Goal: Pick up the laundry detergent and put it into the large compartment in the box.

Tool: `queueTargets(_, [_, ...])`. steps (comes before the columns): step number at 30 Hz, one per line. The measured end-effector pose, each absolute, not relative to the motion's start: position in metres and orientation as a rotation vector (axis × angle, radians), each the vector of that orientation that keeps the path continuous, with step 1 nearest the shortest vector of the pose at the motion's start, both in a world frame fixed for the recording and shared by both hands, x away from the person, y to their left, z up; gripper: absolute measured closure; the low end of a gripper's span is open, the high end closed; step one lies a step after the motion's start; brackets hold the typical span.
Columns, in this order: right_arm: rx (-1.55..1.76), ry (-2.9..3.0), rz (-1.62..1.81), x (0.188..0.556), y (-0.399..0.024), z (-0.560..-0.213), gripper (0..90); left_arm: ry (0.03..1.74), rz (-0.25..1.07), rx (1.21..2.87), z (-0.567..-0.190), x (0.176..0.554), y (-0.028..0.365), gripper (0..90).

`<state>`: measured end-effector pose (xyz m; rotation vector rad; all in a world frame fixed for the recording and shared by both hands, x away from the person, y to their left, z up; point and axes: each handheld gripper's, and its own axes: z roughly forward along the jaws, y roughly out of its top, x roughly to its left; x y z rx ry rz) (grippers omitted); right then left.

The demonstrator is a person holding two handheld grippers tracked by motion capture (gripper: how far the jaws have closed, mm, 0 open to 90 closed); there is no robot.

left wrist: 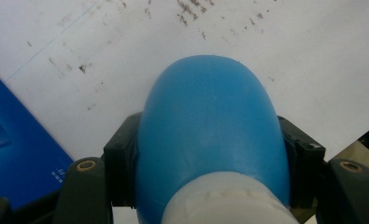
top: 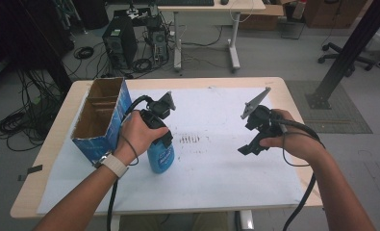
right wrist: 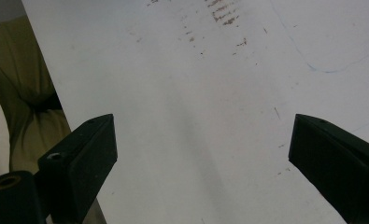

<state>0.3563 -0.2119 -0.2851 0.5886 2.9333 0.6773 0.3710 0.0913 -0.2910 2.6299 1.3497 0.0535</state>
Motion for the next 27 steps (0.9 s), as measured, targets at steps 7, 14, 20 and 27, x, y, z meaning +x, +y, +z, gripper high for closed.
queueTargets(7, [0.595, 2.932, 0.676, 0.356, -0.213, -0.284, 8.2, 1.356, 0.045, 2.635, -0.290, 0.372, 0.091, 37.1])
queueTargets(14, [0.593, 2.933, 0.673, 0.356, -0.213, -0.285, 8.2, 1.340, 0.057, 2.633, -0.279, 0.371, 0.089, 37.2])
queueTargets(20, [0.589, 2.930, 0.676, 0.355, -0.213, -0.283, 8.2, 1.344, 0.073, 2.619, -0.268, 0.368, 0.090, 37.1])
queueTargets(27, [0.589, 2.928, 0.679, 0.354, -0.213, -0.283, 8.2, 1.354, 0.090, 2.616, -0.256, 0.365, 0.091, 37.2])
